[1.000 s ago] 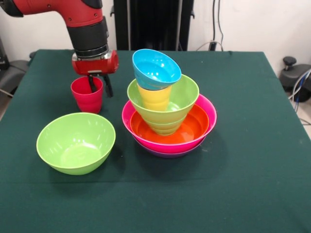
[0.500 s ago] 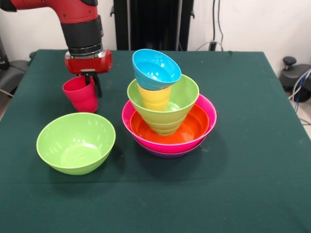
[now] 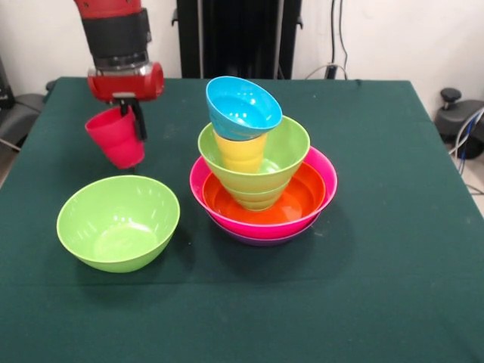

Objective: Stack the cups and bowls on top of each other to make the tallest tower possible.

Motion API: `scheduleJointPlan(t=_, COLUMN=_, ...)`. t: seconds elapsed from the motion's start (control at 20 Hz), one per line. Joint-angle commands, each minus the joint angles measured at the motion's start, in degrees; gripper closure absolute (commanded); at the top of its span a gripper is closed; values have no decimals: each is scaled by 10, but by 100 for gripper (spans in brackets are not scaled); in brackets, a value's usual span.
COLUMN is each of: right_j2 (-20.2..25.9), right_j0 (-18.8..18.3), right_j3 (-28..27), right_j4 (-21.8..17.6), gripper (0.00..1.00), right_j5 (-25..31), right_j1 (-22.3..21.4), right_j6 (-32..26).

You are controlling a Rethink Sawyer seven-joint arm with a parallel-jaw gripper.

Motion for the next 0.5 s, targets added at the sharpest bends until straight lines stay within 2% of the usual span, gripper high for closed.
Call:
scheduleJointPlan(t=0.05, right_j2=71, right_j0=-3, right_j3=96, right_j4=103, gripper=100, right_j5=78, right_j1=-144, right_j6=-88)
scheduleJointPlan(t=0.25, right_j2=108, right_j0=-26, right_j3=136, right_j4=173, gripper=100, right_j5=103, right_j1=-215, right_j6=-102)
scheduleJointPlan(t=0.5, right_j2=152, right_j0=-55, right_j3=173, right_j4=233, gripper=100, right_j5=113, right_j1=-272, right_j6=-113)
